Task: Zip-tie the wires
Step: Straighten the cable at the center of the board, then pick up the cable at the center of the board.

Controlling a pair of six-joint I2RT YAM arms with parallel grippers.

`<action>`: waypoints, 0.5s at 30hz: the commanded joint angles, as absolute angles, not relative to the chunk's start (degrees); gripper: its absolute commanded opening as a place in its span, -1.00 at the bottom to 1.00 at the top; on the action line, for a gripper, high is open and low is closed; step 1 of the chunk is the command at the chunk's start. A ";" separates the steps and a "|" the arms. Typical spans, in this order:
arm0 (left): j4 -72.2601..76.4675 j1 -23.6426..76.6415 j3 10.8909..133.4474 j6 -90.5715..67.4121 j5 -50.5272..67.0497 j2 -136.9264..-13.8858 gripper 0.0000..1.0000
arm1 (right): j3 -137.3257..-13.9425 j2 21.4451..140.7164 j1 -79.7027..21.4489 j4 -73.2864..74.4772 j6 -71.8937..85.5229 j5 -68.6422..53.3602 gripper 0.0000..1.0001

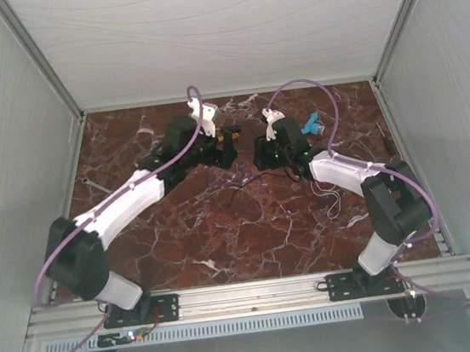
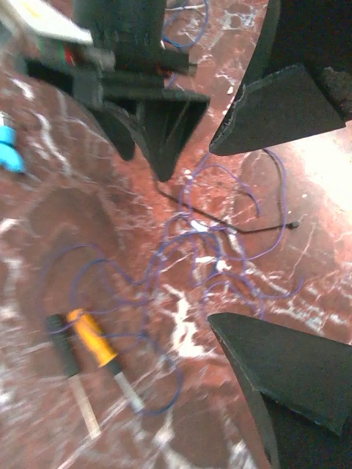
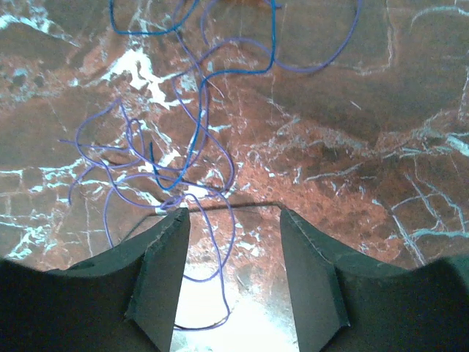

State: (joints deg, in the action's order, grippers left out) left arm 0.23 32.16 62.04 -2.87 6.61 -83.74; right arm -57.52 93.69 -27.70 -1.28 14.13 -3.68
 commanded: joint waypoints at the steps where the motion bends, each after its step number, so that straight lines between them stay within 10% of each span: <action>1: -11.81 30.31 68.18 -14.70 6.66 -91.94 0.70 | -57.08 93.60 -27.14 0.65 13.50 -2.24 0.00; 15: -19.72 21.42 81.26 -24.43 -1.17 -110.17 0.32 | -47.04 85.35 -21.18 -5.91 18.09 -6.44 0.01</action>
